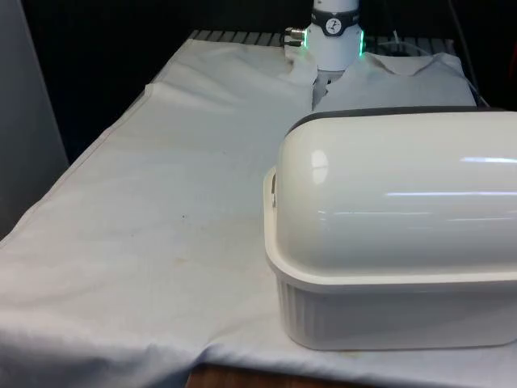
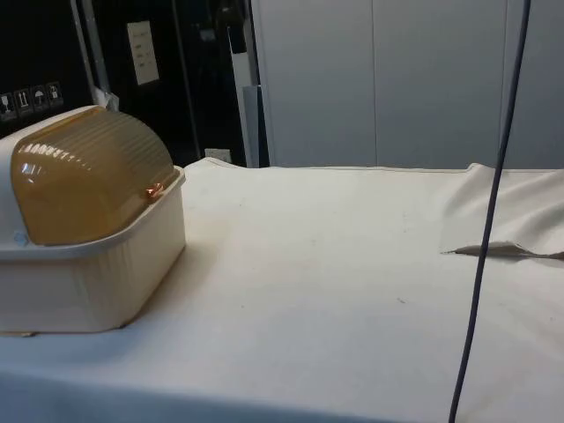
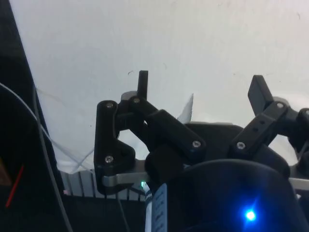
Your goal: Open the lid, then close it.
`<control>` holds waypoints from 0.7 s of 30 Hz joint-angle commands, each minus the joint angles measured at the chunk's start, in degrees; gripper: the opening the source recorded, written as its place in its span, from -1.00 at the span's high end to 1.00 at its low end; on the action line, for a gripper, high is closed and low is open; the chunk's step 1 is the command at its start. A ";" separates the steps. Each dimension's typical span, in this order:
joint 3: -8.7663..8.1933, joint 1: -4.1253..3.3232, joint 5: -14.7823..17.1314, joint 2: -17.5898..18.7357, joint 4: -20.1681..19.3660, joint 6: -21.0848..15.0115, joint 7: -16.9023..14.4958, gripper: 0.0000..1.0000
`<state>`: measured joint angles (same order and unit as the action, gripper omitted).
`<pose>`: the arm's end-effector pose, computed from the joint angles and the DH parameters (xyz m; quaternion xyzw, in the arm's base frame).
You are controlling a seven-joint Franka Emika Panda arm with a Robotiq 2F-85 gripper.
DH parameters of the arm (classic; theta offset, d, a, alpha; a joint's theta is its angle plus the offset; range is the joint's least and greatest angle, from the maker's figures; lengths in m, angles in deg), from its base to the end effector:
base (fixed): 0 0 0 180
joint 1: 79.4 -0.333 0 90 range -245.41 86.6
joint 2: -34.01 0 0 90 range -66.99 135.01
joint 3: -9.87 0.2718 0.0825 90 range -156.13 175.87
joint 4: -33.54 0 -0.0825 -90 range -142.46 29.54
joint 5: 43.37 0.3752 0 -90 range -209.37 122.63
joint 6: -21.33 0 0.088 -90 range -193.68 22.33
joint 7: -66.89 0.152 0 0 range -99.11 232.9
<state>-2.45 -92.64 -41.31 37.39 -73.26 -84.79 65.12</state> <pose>0.5558 0.0142 0.3904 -0.9992 -0.0178 0.0346 0.0111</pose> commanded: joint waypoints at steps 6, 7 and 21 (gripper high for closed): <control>0.74 -0.23 -0.29 -0.29 -2.69 -4.70 0.46 -1.00; 0.86 -0.29 -0.29 -0.29 -2.98 -5.21 0.46 -1.00; 2.92 -0.69 -0.92 0.52 -6.99 -12.66 0.92 -1.00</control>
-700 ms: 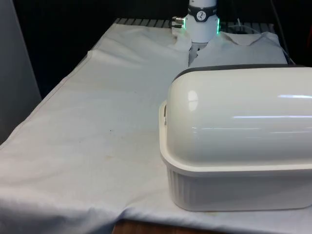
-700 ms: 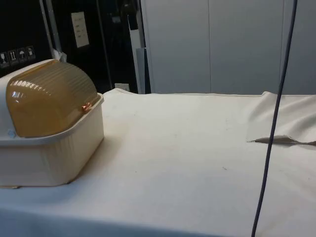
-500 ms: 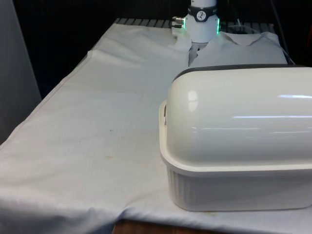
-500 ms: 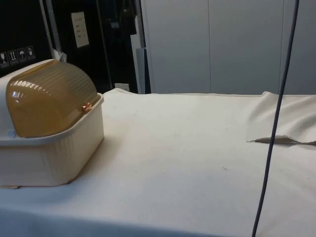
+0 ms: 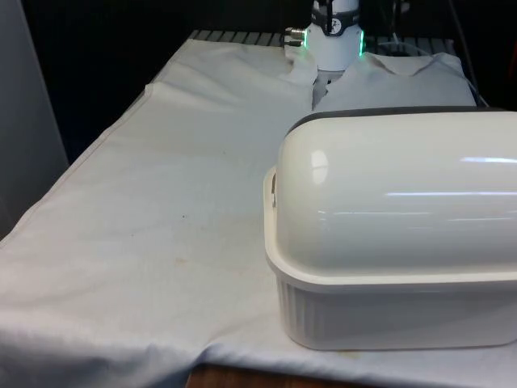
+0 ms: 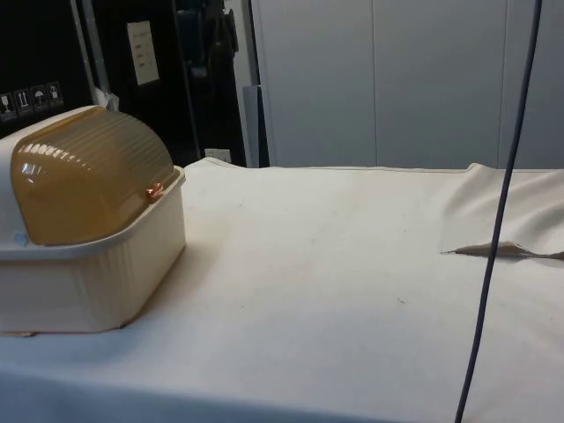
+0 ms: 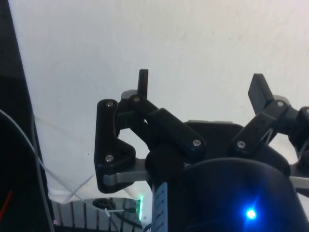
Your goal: Open the lid, then close it.
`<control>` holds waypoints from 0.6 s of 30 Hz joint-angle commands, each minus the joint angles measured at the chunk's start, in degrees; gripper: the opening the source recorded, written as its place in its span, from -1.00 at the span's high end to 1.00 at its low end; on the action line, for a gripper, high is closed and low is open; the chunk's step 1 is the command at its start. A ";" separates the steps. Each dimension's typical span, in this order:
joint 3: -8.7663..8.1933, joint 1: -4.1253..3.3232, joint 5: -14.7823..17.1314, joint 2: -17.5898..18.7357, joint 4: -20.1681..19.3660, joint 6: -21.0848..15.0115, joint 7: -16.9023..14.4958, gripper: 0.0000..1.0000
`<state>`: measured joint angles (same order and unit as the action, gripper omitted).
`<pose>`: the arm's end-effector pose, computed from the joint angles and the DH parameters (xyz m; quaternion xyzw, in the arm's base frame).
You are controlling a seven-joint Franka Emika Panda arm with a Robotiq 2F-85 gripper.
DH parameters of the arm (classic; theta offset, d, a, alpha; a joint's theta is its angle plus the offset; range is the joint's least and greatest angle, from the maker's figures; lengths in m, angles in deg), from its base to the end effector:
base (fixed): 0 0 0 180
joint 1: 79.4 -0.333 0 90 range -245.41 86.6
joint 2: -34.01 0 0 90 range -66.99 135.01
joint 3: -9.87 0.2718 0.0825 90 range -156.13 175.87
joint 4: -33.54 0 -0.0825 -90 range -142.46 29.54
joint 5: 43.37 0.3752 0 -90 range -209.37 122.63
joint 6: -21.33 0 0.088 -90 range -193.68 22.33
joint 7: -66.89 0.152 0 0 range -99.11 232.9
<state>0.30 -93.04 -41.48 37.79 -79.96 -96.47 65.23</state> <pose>0.5592 0.0433 0.3495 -0.9990 -0.0426 -0.0048 0.0093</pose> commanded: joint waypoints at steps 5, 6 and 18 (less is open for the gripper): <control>1.60 -0.46 -2.01 0.92 -1.15 -3.44 1.95 -1.00; 1.55 -0.17 -1.26 0.86 -0.86 -2.46 1.20 -1.00; 3.84 -0.46 -4.30 2.64 -2.12 -6.88 3.78 -1.00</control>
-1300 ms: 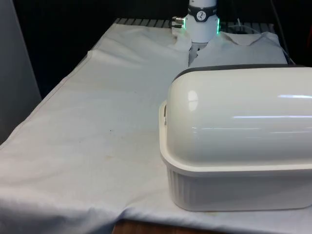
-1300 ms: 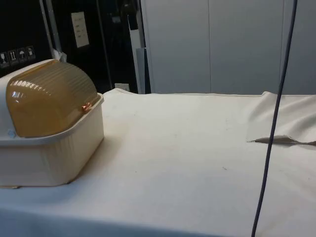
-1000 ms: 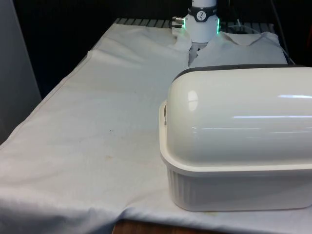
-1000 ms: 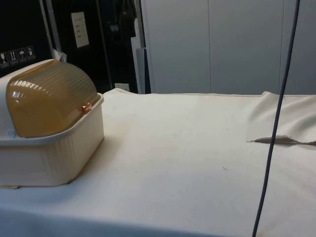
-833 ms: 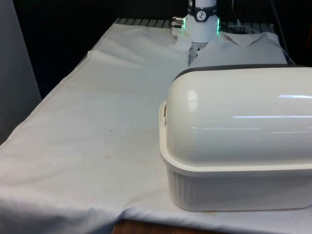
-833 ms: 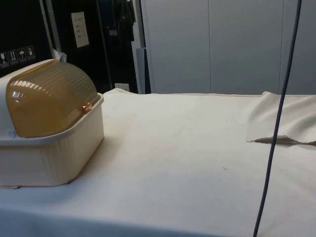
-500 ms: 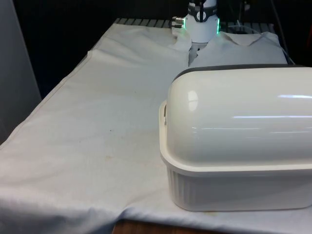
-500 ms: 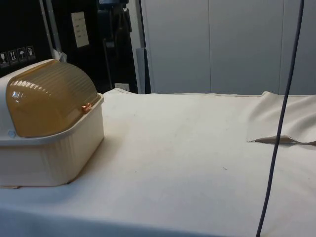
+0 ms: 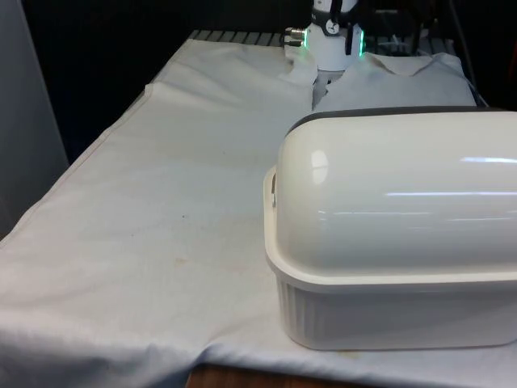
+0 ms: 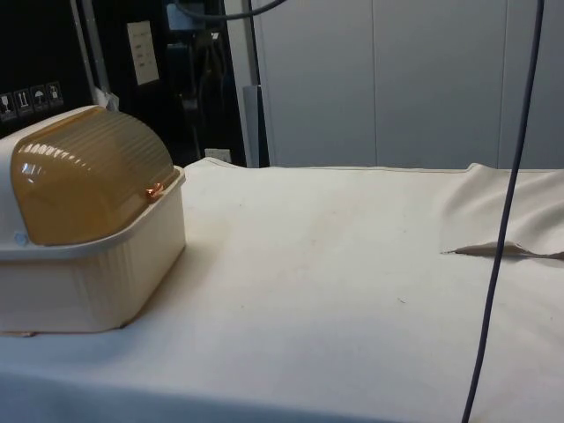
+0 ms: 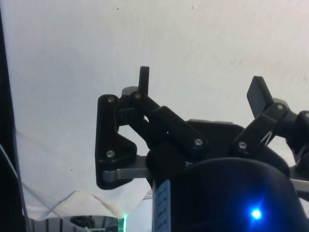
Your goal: Open the lid, then close it.
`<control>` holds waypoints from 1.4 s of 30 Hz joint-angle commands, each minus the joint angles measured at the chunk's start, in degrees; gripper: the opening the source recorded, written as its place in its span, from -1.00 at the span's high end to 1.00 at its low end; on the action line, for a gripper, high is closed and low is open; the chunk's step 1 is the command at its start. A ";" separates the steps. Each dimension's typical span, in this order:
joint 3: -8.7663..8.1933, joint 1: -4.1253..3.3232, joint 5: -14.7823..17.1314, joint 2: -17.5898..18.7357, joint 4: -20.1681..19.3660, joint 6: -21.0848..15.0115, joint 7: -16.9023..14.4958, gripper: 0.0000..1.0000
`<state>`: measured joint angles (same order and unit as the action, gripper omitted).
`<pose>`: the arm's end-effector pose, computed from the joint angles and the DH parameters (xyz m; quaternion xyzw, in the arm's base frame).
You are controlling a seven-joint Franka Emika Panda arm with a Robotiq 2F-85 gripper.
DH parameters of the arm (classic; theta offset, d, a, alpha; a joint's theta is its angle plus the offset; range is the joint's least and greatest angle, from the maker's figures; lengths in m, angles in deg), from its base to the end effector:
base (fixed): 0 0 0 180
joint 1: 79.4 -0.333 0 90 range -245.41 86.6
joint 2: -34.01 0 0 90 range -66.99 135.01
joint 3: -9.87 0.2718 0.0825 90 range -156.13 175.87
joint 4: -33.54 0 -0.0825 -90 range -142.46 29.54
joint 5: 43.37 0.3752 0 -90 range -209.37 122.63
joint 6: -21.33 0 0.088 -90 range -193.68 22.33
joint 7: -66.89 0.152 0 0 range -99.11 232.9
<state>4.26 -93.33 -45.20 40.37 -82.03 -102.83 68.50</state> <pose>0.5624 0.0800 0.3175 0.9973 0.0676 0.0212 0.0170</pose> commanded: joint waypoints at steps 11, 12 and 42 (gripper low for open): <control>0.23 0.00 0.11 1.95 -0.63 -3.72 0.00 -1.00; 0.23 0.00 0.11 2.12 -0.74 -4.18 0.06 -1.00; 0.40 0.11 0.52 5.56 -5.10 -21.20 -0.29 -1.00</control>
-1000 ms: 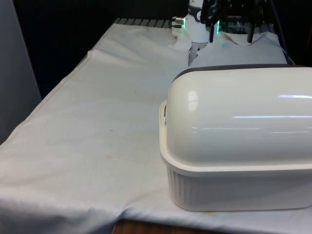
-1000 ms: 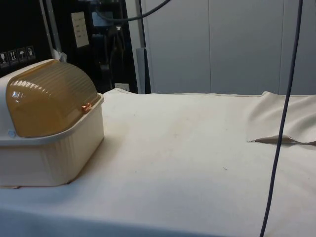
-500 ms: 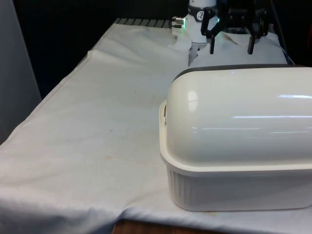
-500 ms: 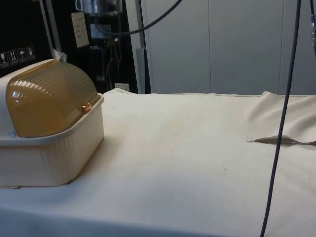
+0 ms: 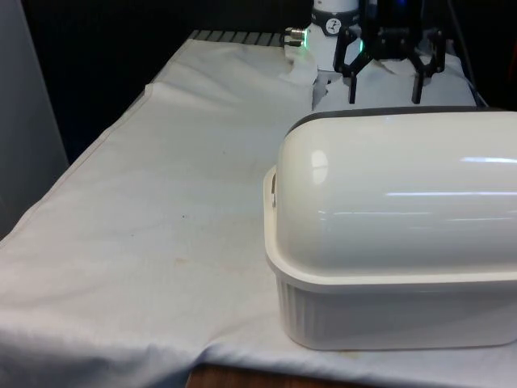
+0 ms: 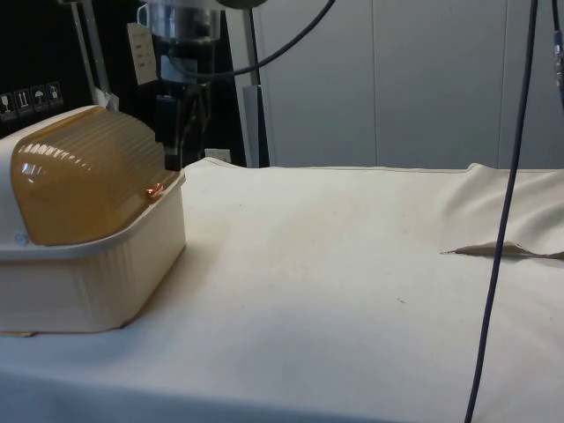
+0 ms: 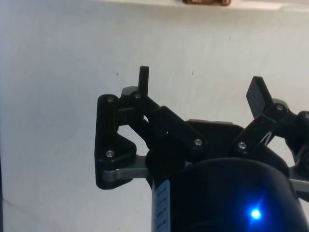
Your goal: Open the lid, then close it.
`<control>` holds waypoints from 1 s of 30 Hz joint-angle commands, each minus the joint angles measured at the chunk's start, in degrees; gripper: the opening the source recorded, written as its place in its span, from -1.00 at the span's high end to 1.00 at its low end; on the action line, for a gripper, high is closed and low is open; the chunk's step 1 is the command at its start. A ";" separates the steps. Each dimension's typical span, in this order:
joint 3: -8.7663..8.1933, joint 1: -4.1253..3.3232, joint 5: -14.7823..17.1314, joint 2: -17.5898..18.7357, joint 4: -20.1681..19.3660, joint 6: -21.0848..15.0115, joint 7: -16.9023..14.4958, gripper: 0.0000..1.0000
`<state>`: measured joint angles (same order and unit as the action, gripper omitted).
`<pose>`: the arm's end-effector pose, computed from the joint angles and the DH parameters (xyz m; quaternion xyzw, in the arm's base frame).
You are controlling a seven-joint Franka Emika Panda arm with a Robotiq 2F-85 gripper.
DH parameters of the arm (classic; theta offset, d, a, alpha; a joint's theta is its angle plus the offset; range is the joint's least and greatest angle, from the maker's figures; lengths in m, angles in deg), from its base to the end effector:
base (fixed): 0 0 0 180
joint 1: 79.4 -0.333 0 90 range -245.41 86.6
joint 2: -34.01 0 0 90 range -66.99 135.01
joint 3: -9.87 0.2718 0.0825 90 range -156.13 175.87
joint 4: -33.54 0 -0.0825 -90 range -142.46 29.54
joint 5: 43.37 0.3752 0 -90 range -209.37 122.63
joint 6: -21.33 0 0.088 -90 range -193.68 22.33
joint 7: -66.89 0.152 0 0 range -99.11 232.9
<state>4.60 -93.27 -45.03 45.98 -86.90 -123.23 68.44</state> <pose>0.5813 0.0872 0.2601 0.9914 0.0739 0.1074 0.0095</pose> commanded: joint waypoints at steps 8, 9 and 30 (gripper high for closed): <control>-0.06 0.23 0.17 0.74 -1.38 -4.98 -0.52 -1.00; -0.11 0.23 0.17 1.03 -1.72 -6.07 -0.69 -1.00; 0.57 1.26 2.29 5.21 -2.35 -13.98 -2.23 -1.00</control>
<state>4.08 -92.70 -44.34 51.31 -89.07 -136.64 67.41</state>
